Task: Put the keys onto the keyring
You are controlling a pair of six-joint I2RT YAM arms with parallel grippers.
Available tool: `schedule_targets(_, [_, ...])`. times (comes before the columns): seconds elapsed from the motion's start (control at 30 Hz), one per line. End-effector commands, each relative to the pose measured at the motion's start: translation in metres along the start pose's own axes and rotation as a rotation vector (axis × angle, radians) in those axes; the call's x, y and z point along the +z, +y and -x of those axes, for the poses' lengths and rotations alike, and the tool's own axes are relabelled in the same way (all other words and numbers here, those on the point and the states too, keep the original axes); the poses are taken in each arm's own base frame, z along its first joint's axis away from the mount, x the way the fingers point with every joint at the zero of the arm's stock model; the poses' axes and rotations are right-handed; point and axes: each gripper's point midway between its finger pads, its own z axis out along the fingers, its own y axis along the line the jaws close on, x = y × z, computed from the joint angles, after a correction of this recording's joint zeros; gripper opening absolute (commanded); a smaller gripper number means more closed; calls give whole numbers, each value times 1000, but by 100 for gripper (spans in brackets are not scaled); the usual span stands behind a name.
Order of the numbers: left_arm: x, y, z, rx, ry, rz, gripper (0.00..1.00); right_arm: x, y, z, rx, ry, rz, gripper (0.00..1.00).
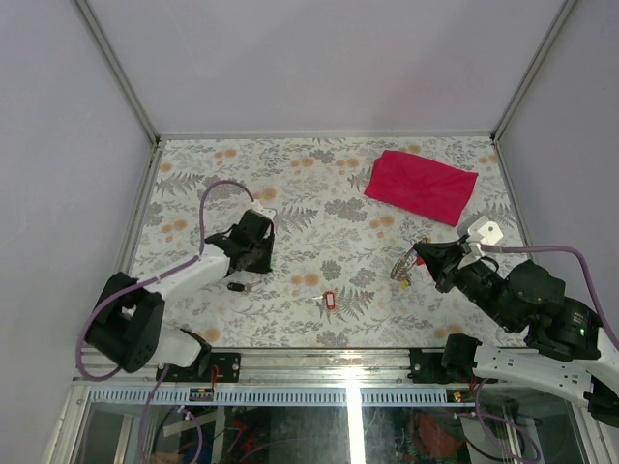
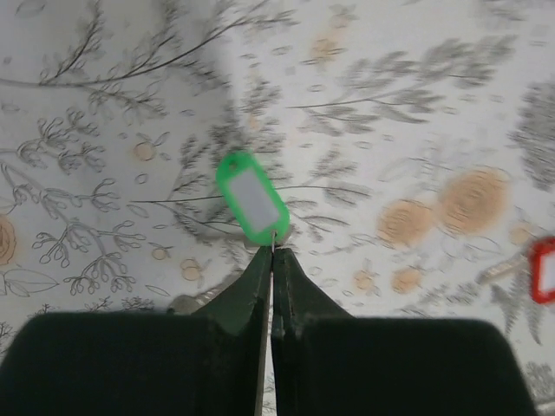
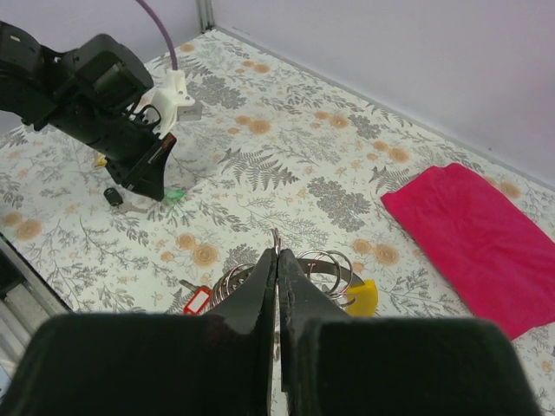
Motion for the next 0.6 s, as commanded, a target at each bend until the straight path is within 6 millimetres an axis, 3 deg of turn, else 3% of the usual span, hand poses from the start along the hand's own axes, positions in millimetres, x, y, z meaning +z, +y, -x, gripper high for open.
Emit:
schedule_targets(0.0, [-40, -42, 42, 192, -191, -87, 0, 4, 14, 16, -24, -55, 75, 0])
schedule_targets(0.17, [-93, -94, 50, 409, -307, -219, 0, 8, 29, 14, -52, -39, 145, 0])
schedule_targets(0.37, [-178, -148, 64, 570, -524, -465, 0, 15, 57, 12, -88, -1, 280, 2])
schedule_targets(0.57, [-259, -178, 72, 686, -728, -698, 0, 20, 97, 28, -78, -39, 465, 0])
